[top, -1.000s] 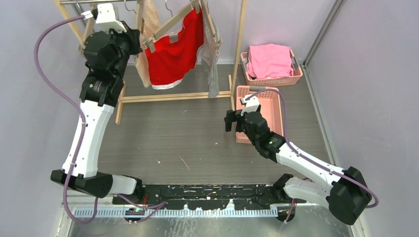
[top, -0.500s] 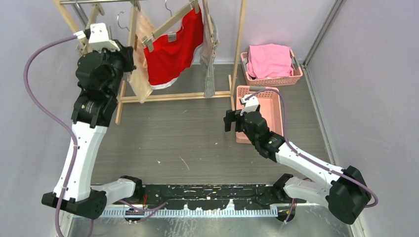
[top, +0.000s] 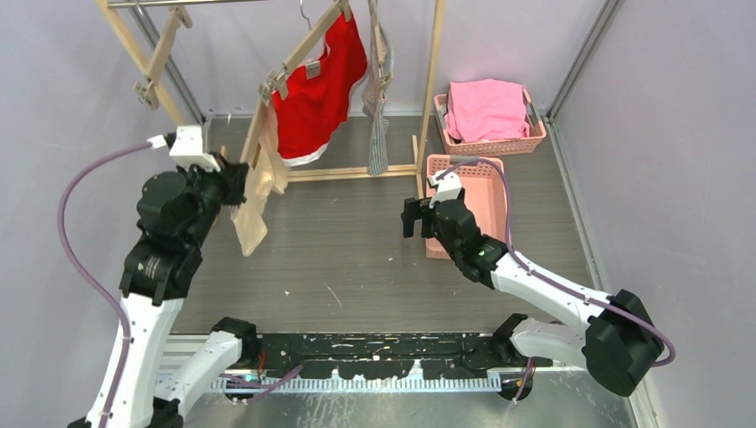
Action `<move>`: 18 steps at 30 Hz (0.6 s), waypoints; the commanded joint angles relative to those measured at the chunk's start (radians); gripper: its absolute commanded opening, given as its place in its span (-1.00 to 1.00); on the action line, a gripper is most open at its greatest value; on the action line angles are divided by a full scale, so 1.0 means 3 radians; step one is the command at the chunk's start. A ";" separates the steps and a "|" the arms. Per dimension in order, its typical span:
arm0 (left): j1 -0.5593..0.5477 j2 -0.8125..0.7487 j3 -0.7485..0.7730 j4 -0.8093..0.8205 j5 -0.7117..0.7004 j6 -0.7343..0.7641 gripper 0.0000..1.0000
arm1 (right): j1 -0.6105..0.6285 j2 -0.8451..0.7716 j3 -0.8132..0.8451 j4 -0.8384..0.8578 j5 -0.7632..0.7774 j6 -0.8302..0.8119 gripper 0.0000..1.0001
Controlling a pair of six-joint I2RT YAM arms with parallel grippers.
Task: Remove the underwear clipped to the hanger
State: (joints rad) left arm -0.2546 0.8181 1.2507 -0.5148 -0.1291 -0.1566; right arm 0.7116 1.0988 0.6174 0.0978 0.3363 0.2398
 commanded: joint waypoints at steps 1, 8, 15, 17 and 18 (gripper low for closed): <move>0.0006 -0.0369 -0.0383 -0.0162 0.0387 -0.0157 -1.00 | 0.0018 0.0011 0.0222 0.0150 0.0030 -0.0022 1.00; 0.0008 -0.0661 -0.0895 -0.0342 0.1060 -0.0304 -0.99 | 0.0017 -0.0096 0.0294 0.0167 -0.0226 -0.0072 1.00; 0.0010 -0.0725 -0.1118 -0.0454 0.1499 -0.0149 -1.00 | 0.0016 -0.0236 0.0440 0.0178 -0.0636 -0.0362 1.00; 0.0007 -0.0760 -0.1195 -0.0363 0.1720 -0.0110 -0.99 | 0.0006 -0.0268 0.0483 0.0201 -0.0742 -0.0453 1.00; 0.0006 -0.0762 -0.1225 -0.0320 0.1853 -0.0107 -1.00 | -0.0008 -0.0279 0.0511 0.0205 -0.0831 -0.0490 1.00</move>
State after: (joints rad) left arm -0.2546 0.6170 0.9012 -0.6907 0.2565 -0.2161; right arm 0.7116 1.0576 0.6998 0.0990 0.1913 0.1688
